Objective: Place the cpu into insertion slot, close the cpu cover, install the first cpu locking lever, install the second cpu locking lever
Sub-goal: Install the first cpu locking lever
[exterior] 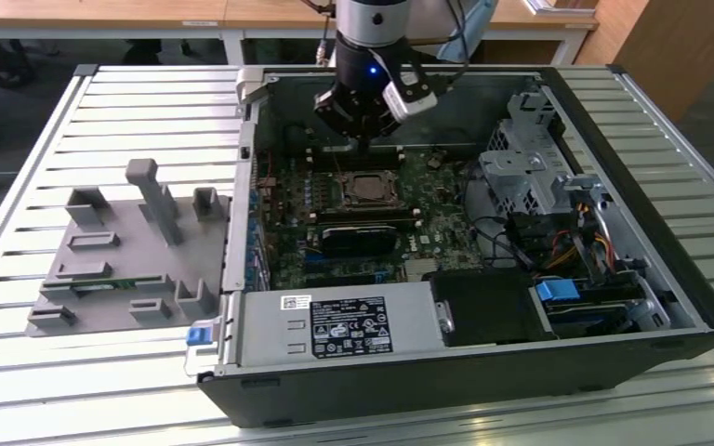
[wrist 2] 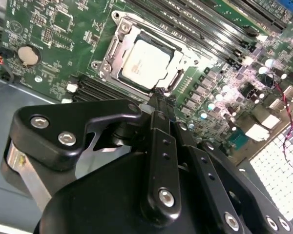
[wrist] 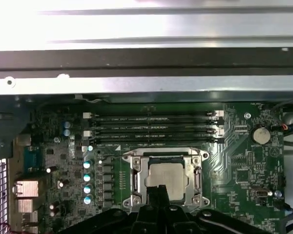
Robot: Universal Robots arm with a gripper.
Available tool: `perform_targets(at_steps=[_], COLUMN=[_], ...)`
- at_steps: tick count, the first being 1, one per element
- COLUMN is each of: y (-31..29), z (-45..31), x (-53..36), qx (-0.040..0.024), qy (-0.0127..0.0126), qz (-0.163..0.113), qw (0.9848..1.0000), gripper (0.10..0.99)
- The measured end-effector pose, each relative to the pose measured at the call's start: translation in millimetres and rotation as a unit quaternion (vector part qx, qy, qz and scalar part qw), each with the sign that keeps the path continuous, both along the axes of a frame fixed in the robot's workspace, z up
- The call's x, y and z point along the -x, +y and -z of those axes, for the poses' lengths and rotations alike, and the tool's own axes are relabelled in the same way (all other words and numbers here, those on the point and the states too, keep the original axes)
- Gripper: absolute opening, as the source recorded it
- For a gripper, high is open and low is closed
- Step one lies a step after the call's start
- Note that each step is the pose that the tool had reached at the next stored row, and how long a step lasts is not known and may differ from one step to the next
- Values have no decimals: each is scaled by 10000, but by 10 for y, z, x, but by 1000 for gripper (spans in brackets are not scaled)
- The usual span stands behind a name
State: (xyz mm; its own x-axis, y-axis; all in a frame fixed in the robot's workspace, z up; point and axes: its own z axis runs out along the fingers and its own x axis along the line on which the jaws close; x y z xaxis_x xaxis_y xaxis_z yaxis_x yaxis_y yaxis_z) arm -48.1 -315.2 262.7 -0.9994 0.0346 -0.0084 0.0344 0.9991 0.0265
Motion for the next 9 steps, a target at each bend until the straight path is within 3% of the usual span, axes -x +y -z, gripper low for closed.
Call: perform_targets(at_steps=[2,9], y=[0,0], z=[11,33], x=[36,290], qx=[0,-3], qy=[-3,-65], qz=[-31,-30], qw=[10000,10000], gripper=[106,106])
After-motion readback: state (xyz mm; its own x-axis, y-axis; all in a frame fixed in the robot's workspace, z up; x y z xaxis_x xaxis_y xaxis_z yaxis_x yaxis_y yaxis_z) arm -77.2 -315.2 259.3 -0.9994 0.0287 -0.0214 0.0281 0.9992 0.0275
